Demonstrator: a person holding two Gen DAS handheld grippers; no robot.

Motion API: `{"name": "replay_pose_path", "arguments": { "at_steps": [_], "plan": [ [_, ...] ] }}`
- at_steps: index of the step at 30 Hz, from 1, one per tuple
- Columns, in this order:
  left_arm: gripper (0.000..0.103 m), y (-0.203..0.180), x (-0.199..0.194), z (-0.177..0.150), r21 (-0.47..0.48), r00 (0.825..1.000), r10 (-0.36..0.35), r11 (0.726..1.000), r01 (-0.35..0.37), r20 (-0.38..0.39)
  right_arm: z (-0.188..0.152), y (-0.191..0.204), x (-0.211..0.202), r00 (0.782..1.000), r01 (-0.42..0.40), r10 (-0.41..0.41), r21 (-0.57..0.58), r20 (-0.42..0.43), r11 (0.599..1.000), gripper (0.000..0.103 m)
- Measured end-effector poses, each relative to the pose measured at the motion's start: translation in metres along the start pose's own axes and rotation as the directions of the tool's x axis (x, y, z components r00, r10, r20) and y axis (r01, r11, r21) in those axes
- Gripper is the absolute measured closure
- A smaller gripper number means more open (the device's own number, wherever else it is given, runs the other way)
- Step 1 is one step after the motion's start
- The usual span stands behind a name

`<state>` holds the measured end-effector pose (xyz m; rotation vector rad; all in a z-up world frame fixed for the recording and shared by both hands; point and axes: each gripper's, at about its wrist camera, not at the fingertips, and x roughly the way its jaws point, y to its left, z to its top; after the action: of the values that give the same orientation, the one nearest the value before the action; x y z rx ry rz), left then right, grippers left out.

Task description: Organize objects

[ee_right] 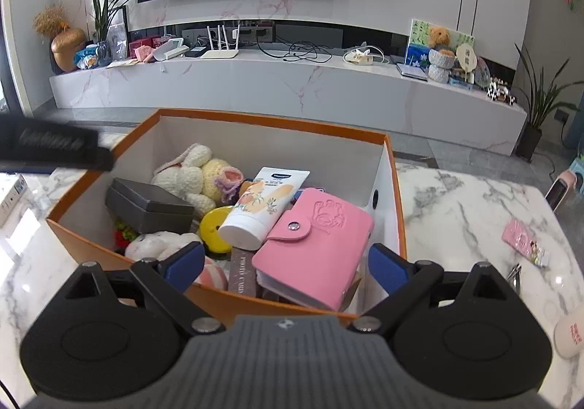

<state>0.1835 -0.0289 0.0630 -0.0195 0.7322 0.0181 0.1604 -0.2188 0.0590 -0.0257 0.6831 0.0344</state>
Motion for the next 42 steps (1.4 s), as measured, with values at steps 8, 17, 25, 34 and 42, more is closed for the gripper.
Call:
{"name": "replay_pose_path", "arguments": {
  "at_steps": [8, 17, 25, 34, 42],
  "plan": [
    [0.026, 0.024, -0.017, -0.018, 0.025, 0.999, 0.011, 1.000, -0.010, -0.041, -0.003, 0.006, -0.018, 1.000, 0.030, -0.030, 0.003, 0.008, 1.000, 0.006],
    [0.026, 0.019, -0.040, -0.037, 0.102, 0.999, 0.001, 0.995, 0.003, -0.035, -0.007, 0.012, -0.036, 0.999, 0.052, -0.052, -0.022, 0.007, 0.998, 0.006],
    [0.026, 0.015, -0.044, -0.041, 0.101, 0.998, -0.045, 0.994, 0.050, -0.051, -0.010, 0.011, -0.042, 0.997, 0.071, -0.071, -0.033, 0.005, 0.997, 0.006],
    [0.014, 0.007, -0.041, -0.043, 0.113, 0.997, -0.057, 0.992, 0.063, -0.058, -0.013, 0.010, -0.039, 0.995, 0.094, -0.095, -0.056, -0.007, 0.994, 0.005],
    [0.013, 0.014, -0.039, -0.041, 0.053, 0.994, -0.082, 0.995, 0.086, -0.069, -0.014, 0.010, -0.038, 0.995, 0.101, -0.103, -0.071, -0.014, 0.992, 0.005]
  ]
}}
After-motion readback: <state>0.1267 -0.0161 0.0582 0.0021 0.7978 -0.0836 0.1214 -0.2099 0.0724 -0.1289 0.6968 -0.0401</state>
